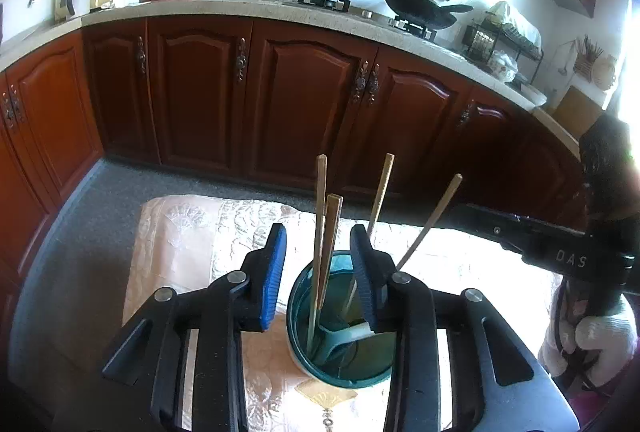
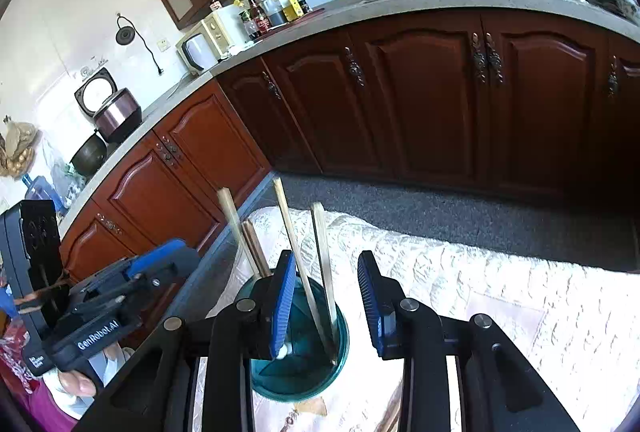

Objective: Organize utensils
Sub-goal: 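Move both open grippers back to the remaining chopsticks on the cloth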

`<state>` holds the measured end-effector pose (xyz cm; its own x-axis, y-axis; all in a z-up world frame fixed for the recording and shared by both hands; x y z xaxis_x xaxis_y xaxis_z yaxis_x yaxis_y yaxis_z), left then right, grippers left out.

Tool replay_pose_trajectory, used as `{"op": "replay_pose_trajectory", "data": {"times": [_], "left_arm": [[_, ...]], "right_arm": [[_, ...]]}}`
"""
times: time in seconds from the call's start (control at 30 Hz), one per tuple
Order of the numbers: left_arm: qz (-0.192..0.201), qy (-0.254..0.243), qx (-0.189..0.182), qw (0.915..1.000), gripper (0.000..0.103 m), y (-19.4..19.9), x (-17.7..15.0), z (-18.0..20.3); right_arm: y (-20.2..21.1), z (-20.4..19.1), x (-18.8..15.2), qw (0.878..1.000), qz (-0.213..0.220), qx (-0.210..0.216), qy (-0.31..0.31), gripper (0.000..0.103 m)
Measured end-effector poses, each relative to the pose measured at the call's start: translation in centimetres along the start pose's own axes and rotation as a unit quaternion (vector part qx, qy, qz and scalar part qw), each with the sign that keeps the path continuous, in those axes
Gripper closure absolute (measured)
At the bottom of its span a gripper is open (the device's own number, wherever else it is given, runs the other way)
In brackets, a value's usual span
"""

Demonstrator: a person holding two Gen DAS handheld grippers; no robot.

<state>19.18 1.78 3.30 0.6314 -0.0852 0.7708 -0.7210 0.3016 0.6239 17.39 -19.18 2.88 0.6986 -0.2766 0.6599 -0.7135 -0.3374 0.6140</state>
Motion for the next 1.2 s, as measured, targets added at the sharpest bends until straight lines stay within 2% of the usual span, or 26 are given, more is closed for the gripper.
{"op": "replay_pose_trajectory", "data": {"times": [0.3,0.57,0.83,1.2], "left_arm": [[0.005,-0.008,0.013,0.9999,0.063,2.1,-1.7,1.0],[0.01,-0.038,0.019,0.999,0.056,3.6,-3.9,3.9],[0.003,-0.055,0.0,0.9985,0.053,4.6,-6.2,6.7],[-0.044,-0.054,-0.045,0.9966,0.053,3.9,-11.4,9.2]], "right_arm": [[2.3,0.2,-2.7,1.0,0.007,-0.019,0.005,0.072],[4.1,0.6,-5.3,0.999,0.011,-0.036,0.003,0.07],[5.9,1.7,-8.2,0.998,0.008,-0.06,0.0,0.07],[6.7,5.5,-12.4,0.996,-0.022,-0.085,-0.026,0.068]]}}
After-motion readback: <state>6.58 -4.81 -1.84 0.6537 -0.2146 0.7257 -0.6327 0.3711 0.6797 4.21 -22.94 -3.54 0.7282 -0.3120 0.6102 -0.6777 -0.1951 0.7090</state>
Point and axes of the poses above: each gripper's, at about its wrist camera, not at the fingertips, and y roughly against the way its jaws point, z to its right, x to its top, the point moved 7 cm from there along -y, roughly the way its jaws point, and after that the axes turned 7 degrees about -y, right-handed, at the moved point
